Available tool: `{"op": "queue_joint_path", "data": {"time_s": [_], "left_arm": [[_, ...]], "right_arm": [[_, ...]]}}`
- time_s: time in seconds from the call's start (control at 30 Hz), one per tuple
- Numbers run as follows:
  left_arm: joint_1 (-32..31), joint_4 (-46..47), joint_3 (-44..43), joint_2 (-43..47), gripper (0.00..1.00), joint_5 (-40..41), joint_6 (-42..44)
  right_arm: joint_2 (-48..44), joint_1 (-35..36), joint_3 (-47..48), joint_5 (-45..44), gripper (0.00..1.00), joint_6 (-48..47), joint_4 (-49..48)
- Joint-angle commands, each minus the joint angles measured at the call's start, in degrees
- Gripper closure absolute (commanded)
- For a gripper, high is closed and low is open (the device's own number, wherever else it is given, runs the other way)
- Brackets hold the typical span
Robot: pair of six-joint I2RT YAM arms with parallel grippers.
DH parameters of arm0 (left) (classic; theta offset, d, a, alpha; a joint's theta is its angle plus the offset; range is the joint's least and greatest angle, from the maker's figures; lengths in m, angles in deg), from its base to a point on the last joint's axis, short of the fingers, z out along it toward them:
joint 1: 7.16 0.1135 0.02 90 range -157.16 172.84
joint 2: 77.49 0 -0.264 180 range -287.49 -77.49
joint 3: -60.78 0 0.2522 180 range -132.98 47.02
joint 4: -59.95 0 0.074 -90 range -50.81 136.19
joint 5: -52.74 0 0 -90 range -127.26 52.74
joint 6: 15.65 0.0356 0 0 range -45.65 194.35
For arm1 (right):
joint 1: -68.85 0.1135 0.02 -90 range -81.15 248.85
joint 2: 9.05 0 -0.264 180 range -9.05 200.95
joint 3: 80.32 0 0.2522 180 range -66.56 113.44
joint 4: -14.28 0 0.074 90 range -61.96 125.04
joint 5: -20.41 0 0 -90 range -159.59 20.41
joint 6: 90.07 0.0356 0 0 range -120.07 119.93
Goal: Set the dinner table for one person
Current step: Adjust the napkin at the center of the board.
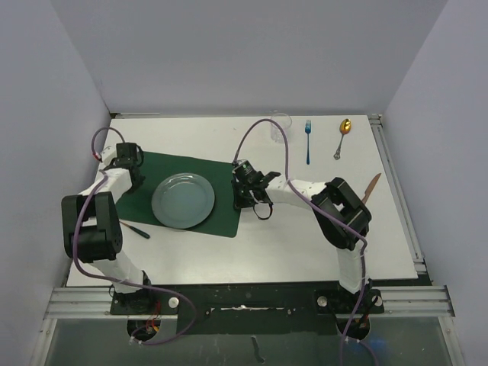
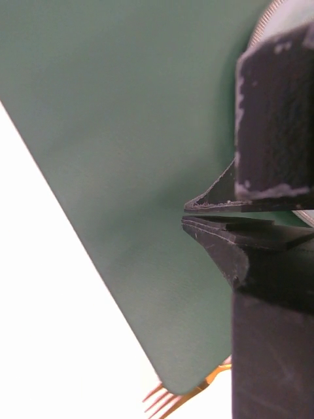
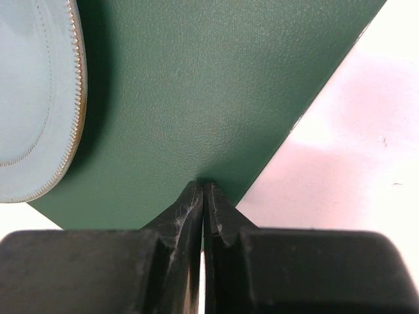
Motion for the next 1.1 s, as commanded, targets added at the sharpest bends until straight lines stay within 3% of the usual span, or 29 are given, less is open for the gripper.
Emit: {"op": "queue_joint_path", "data": {"time_s": [0.0, 0.2, 0.37, 1.07], "left_arm": [[1.47, 1.33, -8.91, -3.78, 0.96, 4.44, -1.49], [1.89, -5.13, -22.67, -12.88, 0.96, 2.67, 0.78], [2.08, -11.62, -32.72, -19.66, 0.96, 6.53, 5.23], [4.11, -14.47, -32.30, -27.89, 1.00, -3.97, 8.15]], "right_arm": [[-1.05, 1.68, -0.36, -0.03, 1.00, 0.65, -0.28], [-1.56, 2.48, -0.28, 0.80, 1.00, 0.99, -2.29], [-3.03, 2.92, -1.88, 0.04, 1.00, 1.57, -3.72], [-10.09, 2.92, -7.65, -5.73, 1.00, 1.90, -3.39]]}}
